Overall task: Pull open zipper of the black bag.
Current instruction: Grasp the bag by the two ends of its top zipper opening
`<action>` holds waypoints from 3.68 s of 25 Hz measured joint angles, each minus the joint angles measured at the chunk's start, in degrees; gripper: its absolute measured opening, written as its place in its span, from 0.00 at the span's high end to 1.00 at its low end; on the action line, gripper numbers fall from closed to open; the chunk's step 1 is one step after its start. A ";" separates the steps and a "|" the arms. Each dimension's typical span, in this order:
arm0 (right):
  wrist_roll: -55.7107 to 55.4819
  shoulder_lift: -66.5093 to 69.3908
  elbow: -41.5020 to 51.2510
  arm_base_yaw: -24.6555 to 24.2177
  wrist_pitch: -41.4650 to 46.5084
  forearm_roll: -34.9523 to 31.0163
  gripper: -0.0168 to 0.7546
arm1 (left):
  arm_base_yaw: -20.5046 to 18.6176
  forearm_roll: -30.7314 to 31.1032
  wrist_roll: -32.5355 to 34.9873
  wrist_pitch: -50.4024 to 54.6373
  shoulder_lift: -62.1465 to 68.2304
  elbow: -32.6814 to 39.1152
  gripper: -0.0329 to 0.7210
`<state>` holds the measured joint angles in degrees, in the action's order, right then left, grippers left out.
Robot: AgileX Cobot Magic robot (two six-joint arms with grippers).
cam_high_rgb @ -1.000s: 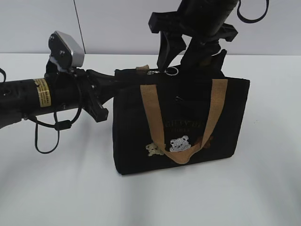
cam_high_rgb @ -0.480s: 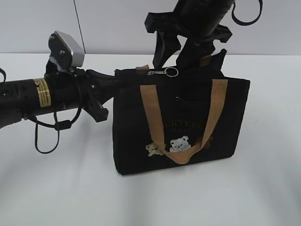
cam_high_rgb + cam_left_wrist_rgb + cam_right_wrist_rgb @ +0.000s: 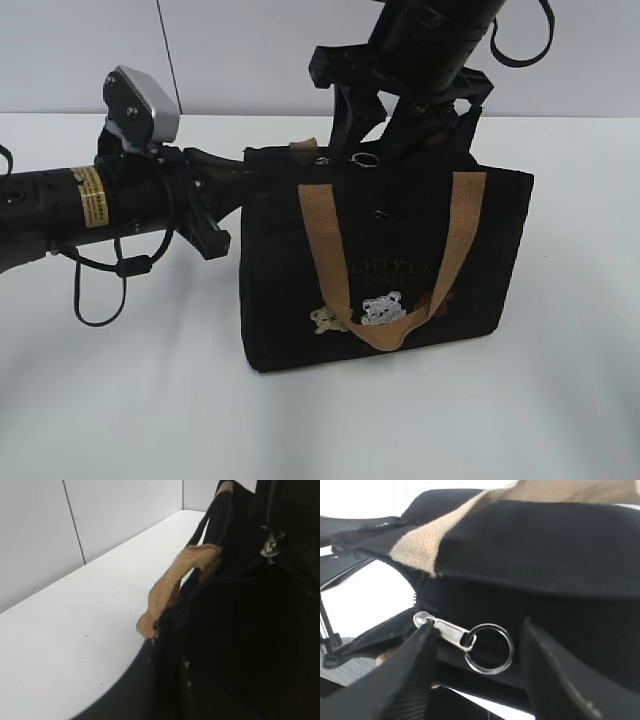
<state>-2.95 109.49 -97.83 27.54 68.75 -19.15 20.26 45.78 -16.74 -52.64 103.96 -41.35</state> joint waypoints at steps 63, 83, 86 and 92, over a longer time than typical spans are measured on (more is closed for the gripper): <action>2.95 2.49 -6.75 6.24 1.07 6.28 0.54 | 0.00 -0.05 0.00 0.66 0.00 -0.07 0.91; 2.95 3.57 -6.75 6.24 1.12 4.76 0.65 | 0.00 -0.05 0.00 0.72 0.00 -0.07 0.91; 2.95 3.57 -6.75 6.24 1.12 4.70 0.65 | 0.00 -0.05 0.00 0.72 0.00 -0.07 0.91; 2.95 3.57 -6.75 6.24 1.12 4.59 0.65 | 0.00 -0.05 0.00 0.77 0.00 -0.07 0.91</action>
<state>0.00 113.06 -104.58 33.78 69.87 -14.56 20.26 45.73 -16.74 -51.86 103.96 -41.41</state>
